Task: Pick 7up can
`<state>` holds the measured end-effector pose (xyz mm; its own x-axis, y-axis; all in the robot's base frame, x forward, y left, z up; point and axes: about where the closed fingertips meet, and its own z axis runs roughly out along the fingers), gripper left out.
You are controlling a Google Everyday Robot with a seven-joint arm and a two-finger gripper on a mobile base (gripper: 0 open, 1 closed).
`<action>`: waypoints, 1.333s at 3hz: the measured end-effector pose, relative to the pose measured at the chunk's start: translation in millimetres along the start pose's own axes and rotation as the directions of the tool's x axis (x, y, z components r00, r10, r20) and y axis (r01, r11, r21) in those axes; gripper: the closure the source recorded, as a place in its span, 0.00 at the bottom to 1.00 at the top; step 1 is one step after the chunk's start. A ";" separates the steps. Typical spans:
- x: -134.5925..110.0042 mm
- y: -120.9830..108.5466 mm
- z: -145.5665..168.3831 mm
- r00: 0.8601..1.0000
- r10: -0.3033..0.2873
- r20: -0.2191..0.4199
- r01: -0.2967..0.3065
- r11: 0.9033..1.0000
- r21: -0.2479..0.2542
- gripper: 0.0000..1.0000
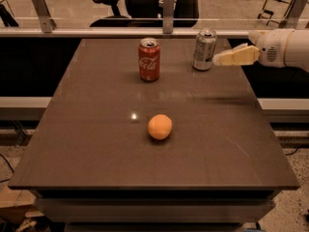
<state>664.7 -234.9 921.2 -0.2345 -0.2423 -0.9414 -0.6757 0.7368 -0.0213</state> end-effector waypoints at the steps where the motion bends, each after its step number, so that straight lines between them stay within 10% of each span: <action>1: -7.2 -7.7 19.8 0.993 0.017 0.118 -0.014 1.000 -0.026 0.00; 4: -6.2 -18.8 48.0 0.971 0.044 0.237 -0.029 0.997 -0.065 0.00</action>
Offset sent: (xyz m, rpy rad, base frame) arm 0.0414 0.0040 -0.0037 0.2369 -0.1700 0.0150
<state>712.3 -216.9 911.3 -0.0914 -0.0535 -0.9944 -0.7128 0.7008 0.0278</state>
